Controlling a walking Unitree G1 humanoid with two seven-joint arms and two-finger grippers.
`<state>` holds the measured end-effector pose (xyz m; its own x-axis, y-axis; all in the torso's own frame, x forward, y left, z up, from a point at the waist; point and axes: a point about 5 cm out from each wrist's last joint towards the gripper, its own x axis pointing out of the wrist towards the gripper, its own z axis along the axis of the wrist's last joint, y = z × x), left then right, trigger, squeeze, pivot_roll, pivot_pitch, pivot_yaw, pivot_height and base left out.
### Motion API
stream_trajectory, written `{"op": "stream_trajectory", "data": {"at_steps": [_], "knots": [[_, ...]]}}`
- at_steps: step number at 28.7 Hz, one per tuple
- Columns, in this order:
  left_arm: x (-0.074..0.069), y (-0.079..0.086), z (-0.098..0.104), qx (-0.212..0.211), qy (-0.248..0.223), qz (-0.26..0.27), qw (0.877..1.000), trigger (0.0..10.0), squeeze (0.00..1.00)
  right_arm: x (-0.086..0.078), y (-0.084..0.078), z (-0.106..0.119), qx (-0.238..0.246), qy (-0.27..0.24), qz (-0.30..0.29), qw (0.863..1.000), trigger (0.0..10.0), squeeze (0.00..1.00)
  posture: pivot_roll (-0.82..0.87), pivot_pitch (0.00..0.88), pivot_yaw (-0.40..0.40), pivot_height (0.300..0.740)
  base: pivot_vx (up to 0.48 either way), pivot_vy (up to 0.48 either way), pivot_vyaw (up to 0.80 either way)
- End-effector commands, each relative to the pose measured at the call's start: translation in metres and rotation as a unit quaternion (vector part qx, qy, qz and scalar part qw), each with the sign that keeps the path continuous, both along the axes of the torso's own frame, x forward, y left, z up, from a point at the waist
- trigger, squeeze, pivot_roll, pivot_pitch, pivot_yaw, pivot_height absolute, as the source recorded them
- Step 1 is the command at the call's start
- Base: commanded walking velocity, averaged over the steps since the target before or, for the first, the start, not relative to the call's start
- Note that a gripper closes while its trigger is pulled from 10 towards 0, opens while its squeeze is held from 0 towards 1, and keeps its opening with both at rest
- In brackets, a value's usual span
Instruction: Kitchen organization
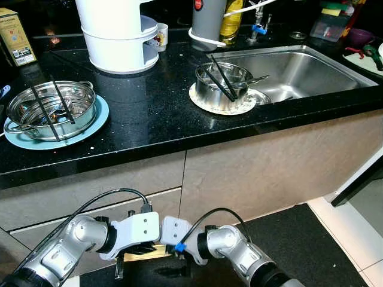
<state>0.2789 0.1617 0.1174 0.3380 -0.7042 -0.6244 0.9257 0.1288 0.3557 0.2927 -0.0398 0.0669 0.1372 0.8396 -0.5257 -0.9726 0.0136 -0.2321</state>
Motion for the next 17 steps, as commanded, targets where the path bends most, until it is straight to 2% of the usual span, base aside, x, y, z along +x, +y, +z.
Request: {"op": "stream_trajectory", "data": {"at_steps": [1,6,7,9,10,11,17], "knots": [[0.0006,0.0007,0.0015,-0.006,-0.001,-0.003,1.0,0.0,0.0,-0.0013,-0.0008,-0.0031,-0.013,-0.001,0.015,1.0,10.0,0.0,-0.05,0.191,-0.034,0.74,0.0,0.0,0.0],[0.0016,0.0005,0.0027,-0.008,-0.003,-0.003,1.0,0.0,0.0,-0.0001,-0.0014,-0.0032,-0.013,0.003,0.016,1.0,10.0,0.0,-0.05,0.191,-0.034,0.74,0.0,0.0,0.0],[0.0018,0.0003,0.003,-0.009,-0.004,-0.003,1.0,0.0,0.0,0.0001,-0.0016,-0.0032,-0.012,0.006,0.015,1.0,6.0,0.0,-0.05,0.191,-0.034,0.74,0.0,0.0,0.0],[0.002,0.0,0.0034,-0.011,-0.004,-0.004,1.0,0.0,0.0,0.0008,-0.0021,-0.0033,-0.011,0.009,0.013,1.0,3.1,0.0,-0.05,0.191,-0.034,0.74,0.0,0.0,0.0],[0.002,-0.0002,0.0035,-0.011,-0.004,-0.005,1.0,0.0,0.0,0.001,-0.0024,-0.0034,-0.01,0.011,0.012,1.0,1.2,0.0,-0.05,0.191,-0.034,0.74,0.0,0.0,0.0],[0.002,-0.0002,0.0035,-0.011,-0.004,-0.005,1.0,0.0,0.0,0.0012,-0.0025,-0.0035,-0.01,0.012,0.012,1.0,0.0,0.0,-0.05,0.191,-0.034,0.74,0.0,0.0,0.0],[0.0023,-0.0007,0.0039,-0.014,-0.005,-0.006,1.0,0.0,0.0,0.0018,-0.0033,-0.003,-0.005,0.02,0.016,1.0,0.0,0.0,-0.05,0.191,-0.034,0.74,0.0,0.0,0.0]]}}
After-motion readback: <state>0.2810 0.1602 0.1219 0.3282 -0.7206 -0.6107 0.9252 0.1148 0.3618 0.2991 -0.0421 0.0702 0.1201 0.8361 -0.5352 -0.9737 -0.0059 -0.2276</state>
